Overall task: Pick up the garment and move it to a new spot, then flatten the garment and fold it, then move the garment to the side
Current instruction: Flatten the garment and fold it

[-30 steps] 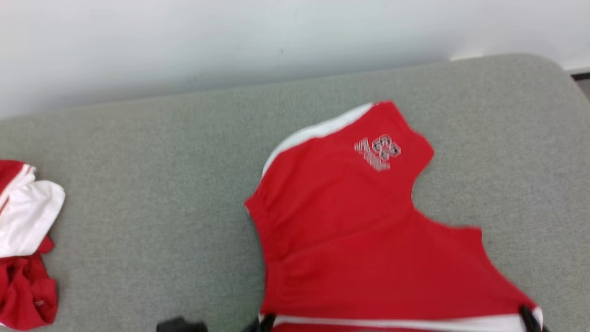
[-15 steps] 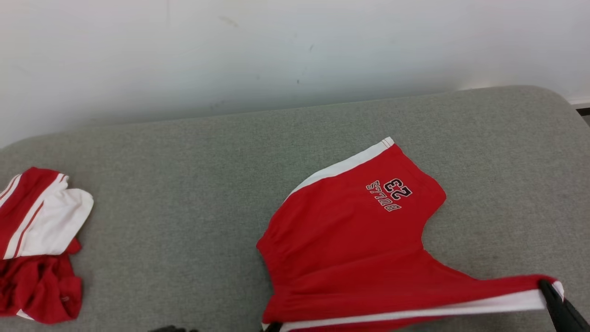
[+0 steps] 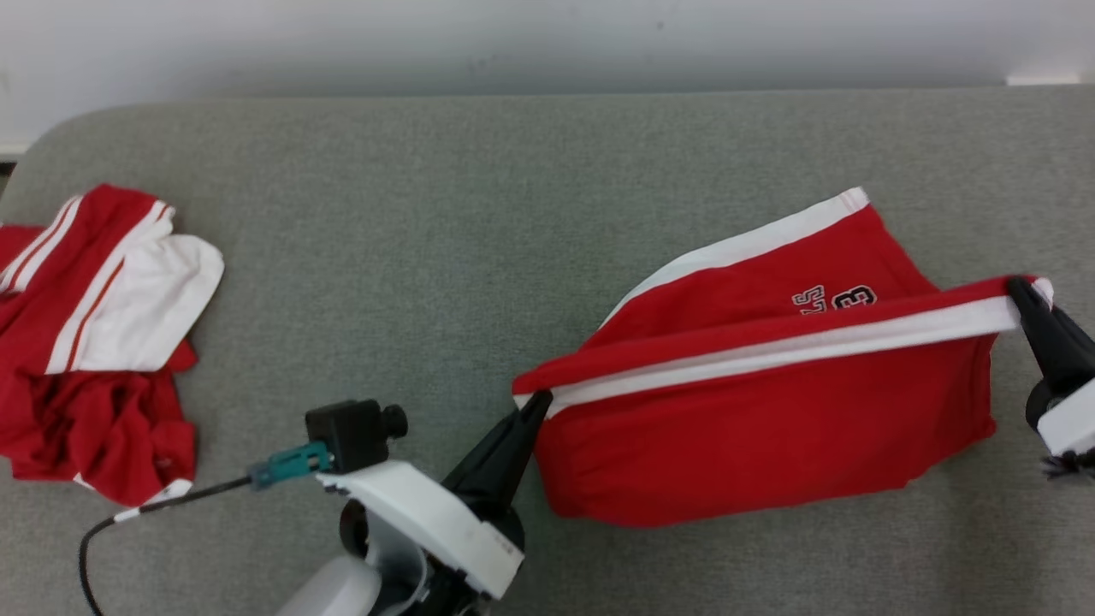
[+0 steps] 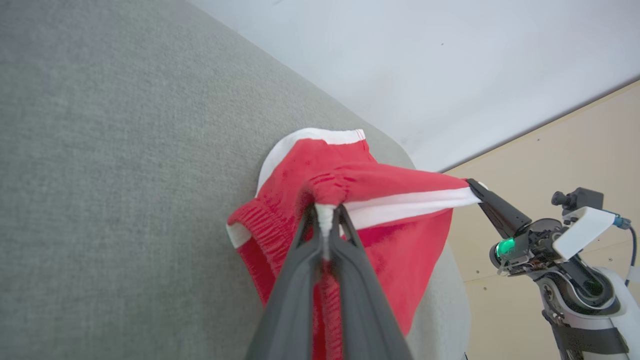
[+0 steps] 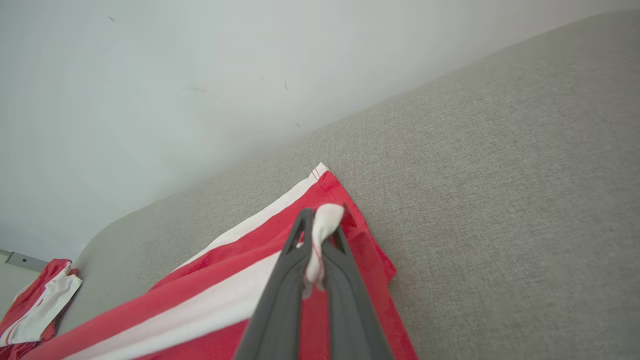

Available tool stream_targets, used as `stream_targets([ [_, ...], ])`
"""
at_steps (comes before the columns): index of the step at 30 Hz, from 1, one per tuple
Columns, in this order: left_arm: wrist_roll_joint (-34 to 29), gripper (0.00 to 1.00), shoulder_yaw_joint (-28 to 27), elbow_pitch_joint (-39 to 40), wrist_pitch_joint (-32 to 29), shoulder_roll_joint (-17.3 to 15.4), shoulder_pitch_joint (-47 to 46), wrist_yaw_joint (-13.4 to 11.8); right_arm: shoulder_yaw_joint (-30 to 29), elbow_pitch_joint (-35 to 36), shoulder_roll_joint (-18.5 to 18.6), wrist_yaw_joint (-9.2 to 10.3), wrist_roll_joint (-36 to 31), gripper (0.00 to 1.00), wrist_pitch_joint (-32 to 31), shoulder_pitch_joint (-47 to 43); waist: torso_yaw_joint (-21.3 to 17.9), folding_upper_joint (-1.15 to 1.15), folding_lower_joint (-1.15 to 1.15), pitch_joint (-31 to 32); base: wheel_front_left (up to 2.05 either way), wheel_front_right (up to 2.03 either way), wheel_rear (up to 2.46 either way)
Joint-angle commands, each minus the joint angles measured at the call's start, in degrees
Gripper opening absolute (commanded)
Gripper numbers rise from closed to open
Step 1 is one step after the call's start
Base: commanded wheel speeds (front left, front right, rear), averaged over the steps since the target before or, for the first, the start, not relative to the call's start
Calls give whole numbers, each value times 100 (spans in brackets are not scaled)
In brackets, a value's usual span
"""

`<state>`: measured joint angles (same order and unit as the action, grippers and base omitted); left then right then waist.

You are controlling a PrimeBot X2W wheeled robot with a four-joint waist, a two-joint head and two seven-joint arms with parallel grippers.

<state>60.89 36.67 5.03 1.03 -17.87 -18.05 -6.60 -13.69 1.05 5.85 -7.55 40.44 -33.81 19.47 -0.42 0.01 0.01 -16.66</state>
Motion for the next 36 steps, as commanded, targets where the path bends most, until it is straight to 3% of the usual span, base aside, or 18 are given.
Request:
stream_targets([
  [1,-44,0,-28,-76,7,52,-115,-9,-51,-86,46,13,-106,0,-42,170,342,-1,-1,-367,0,0,0],
  [7,-61,0,-100,-817,88,504,-854,31,-113,-910,68,13,-516,0,-189,1227,607,-1,-1,-709,0,0,0],
  [14,-18,0,-36,-1434,161,874,-1285,209,-11,-1541,179,13,-998,0,-166,1766,761,-1,-1,-878,0,0,0],
  [15,-47,0,-20,-1507,183,890,-1327,226,-12,-1593,191,13,-1057,4,-122,1809,770,-1,-1,-889,0,0,0],
  [16,-73,0,-21,-1565,192,906,-1349,233,-5,-1635,189,13,-1083,20,-80,1843,775,-1,-1,-898,0,0,0],
  [17,-80,26,-27,-1620,221,927,-1359,230,-45,-1667,166,13,-1088,60,-2,1885,777,-1,-1,-907,0,0,0],
  [18,-87,62,-36,-1661,239,943,-1373,233,-65,-1680,143,13,-1079,100,93,1933,777,-1,-1,-920,0,0,0],
  [19,-92,100,-43,-1696,266,958,-1385,240,-54,-1687,116,13,-1030,100,185,1962,774,-1,-1,-930,0,0,0],
  [27,-259,100,-63,-1725,453,862,-1302,109,125,-1620,169,13,-833,100,891,1927,637,-1,-1,-962,0,0,0],
  [32,-723,100,10,-1495,730,586,-1220,-135,555,-1428,466,13,-931,100,1202,1671,501,-1,-1,-918,0,0,0],
  [36,-1389,100,88,-1224,1091,309,-1157,-488,915,-1317,836,14,-1214,100,1334,1407,428,-1,-1,-854,0,0,0],
])
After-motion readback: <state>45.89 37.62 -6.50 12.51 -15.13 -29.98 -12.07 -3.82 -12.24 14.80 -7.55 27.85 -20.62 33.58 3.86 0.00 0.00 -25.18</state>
